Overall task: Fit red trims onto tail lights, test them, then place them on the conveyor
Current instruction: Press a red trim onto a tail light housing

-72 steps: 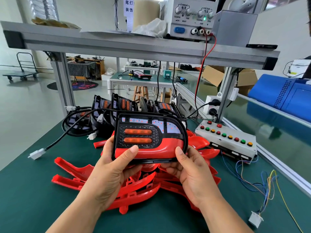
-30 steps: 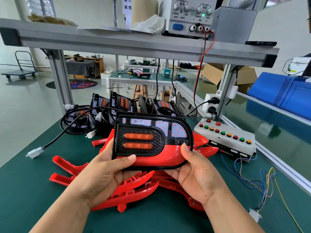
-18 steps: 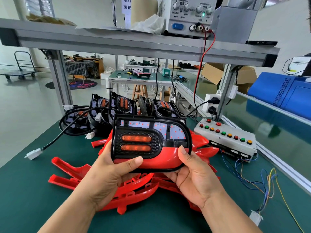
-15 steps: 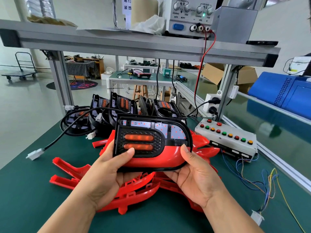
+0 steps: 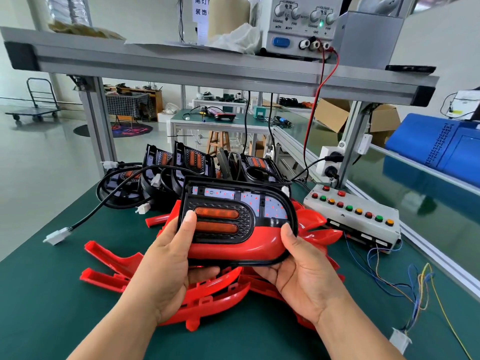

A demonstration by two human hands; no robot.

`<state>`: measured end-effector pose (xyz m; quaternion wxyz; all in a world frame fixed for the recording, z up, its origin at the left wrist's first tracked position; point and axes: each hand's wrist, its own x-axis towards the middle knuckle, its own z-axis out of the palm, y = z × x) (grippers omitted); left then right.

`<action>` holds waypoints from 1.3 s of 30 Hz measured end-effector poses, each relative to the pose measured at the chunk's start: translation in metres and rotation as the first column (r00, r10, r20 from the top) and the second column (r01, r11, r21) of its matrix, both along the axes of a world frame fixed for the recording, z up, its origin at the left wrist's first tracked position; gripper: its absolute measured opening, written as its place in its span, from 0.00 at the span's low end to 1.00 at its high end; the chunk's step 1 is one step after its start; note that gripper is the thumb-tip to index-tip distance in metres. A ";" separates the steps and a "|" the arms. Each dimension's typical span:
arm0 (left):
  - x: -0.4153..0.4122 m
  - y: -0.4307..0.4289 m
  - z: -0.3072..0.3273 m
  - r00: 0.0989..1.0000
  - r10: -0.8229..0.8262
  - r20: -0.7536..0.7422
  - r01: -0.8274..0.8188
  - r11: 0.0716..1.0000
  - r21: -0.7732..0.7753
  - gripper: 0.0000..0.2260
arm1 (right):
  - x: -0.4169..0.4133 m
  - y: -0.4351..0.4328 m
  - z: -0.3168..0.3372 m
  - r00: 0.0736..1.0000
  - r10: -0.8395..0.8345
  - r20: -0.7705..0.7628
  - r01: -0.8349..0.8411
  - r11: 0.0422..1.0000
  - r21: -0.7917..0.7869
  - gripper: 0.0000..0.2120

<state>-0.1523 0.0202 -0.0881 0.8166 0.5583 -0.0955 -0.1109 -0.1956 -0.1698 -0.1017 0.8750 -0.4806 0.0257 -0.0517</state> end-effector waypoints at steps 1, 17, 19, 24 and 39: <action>0.000 0.000 -0.001 1.000 0.002 0.020 -0.002 1.000 0.018 0.22 | 0.000 0.001 0.000 1.000 -0.011 0.003 0.011 1.000 -0.011 0.21; 0.005 0.005 -0.009 0.983 -0.148 0.104 0.149 0.989 0.002 0.27 | -0.001 0.000 0.001 0.991 -0.107 0.082 0.115 0.988 -0.106 0.17; 0.005 0.004 -0.008 0.984 -0.146 0.102 0.147 0.989 -0.009 0.28 | 0.000 -0.001 0.001 0.989 -0.116 0.094 0.126 0.987 -0.100 0.16; 0.007 0.003 -0.008 0.979 -0.177 0.096 0.178 0.984 0.002 0.26 | 0.000 -0.001 0.002 0.985 -0.131 0.113 0.141 0.986 -0.085 0.15; 0.018 0.016 -0.006 0.937 -0.306 0.169 0.292 0.951 0.103 0.19 | 0.002 -0.006 0.001 0.986 -0.132 0.099 0.133 0.991 -0.002 0.15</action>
